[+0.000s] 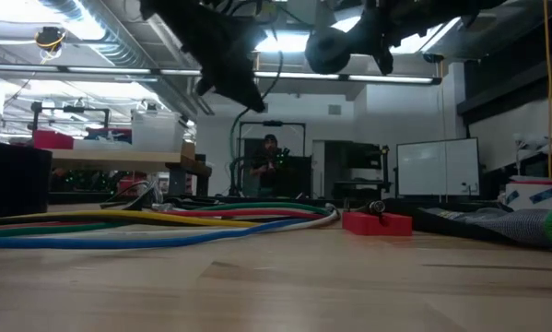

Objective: Coil cords
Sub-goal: Coil the green wire on the spool

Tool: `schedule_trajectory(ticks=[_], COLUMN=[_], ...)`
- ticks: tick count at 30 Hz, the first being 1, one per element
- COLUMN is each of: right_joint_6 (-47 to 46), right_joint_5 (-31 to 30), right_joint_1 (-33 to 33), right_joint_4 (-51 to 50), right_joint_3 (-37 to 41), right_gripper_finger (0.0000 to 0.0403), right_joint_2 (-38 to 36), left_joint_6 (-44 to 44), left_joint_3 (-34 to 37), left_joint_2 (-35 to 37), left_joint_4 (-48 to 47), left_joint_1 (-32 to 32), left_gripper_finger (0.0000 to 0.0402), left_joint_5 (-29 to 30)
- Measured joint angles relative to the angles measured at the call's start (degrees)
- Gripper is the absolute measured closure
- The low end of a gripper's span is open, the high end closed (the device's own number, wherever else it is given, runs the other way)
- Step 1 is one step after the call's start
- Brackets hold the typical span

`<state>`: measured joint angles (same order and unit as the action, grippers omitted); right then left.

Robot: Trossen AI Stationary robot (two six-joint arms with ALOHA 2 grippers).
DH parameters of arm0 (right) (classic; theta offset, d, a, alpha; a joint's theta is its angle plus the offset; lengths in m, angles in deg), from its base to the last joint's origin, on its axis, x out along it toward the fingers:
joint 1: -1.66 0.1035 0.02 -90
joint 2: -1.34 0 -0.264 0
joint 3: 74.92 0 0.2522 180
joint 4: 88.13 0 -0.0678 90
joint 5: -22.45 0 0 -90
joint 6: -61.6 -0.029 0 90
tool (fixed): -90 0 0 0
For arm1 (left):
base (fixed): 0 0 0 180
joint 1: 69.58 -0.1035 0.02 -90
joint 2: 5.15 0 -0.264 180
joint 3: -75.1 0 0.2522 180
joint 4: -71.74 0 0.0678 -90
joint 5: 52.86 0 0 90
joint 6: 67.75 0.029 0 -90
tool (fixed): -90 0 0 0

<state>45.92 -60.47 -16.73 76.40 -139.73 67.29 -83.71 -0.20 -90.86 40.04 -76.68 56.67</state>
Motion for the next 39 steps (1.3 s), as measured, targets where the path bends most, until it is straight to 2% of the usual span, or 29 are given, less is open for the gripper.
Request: schedule_trajectory(ticks=[4,10,15,22,31,39], right_joint_6=[0.0,-0.4,-0.5,-0.9,-3.5,-3.2], right_joint_5=[-0.1,-1.3,-4.5,-9.1,-9.1,-7.3], right_joint_1=[0.0,0.1,0.0,0.0,0.0,0.0], right_joint_4=[-0.3,0.1,5.0,12.8,22.5,22.8], right_joint_3=[0.0,0.0,0.0,0.0,0.0,0.0], right_gripper_finger=[0.04,0.04,0.04,0.04,0.04,0.04], right_joint_2=[0.3,3.2,7.8,13.3,16.8,14.8], left_joint_6=[3.0,4.5,4.4,3.9,2.6,5.9], left_joint_3=[0.0,0.0,-1.9,-2.5,-2.4,-2.4], left_joint_2=[0.0,0.0,-0.2,-0.3,-0.4,-0.3], left_joint_4=[5.4,14.6,15.0,14.2,14.0,13.9], left_joint_1=[-0.2,-1.3,-0.7,0.8,2.4,2.6], left_gripper_finger=[0.0401,0.0402,0.0401,0.0401,0.0401,0.0353], left_joint_5=[1.6,0.0,-2.6,-3.2,-5.0,-5.0])
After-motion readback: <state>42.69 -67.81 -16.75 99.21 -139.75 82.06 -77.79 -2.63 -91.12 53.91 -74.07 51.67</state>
